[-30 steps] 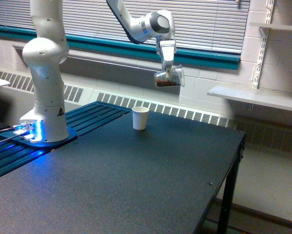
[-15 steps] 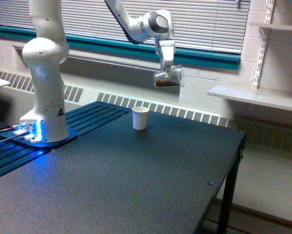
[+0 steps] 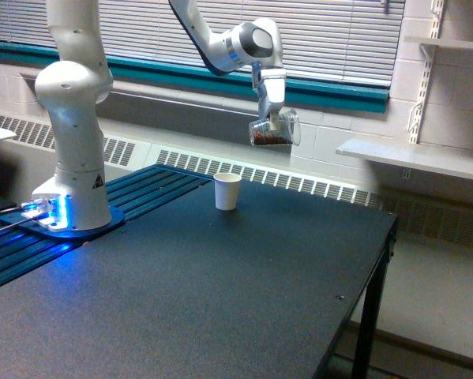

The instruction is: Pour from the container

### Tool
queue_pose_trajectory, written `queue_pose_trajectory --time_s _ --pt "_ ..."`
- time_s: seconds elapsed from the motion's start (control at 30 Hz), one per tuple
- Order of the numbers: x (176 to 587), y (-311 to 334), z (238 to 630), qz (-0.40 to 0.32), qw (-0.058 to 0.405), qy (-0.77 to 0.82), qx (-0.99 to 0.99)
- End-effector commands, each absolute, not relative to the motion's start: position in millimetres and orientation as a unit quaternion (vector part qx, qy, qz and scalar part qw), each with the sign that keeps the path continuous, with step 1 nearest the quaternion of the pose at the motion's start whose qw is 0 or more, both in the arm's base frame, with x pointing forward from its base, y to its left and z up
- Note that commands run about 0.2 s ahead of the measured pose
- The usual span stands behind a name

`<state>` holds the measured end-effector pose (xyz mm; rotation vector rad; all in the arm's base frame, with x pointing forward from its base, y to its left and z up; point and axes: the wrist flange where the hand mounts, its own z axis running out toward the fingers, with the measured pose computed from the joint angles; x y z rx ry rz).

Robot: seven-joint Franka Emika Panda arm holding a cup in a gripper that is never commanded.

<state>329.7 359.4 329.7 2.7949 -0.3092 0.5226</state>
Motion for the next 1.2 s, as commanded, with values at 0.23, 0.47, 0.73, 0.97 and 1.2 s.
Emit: queue_pose_trajectory --time_s 0.23,0.47,0.73,0.97,1.2 --pt "335 348 342 0.199 0.163 -0.067 0.964" --pt "327 343 344 0.203 0.163 -0.071 0.963" --pt "316 350 352 0.211 0.161 -0.081 0.961" --pt "296 368 346 0.209 0.150 -0.089 0.962" --pt "274 381 334 0.203 0.144 -0.108 0.963"
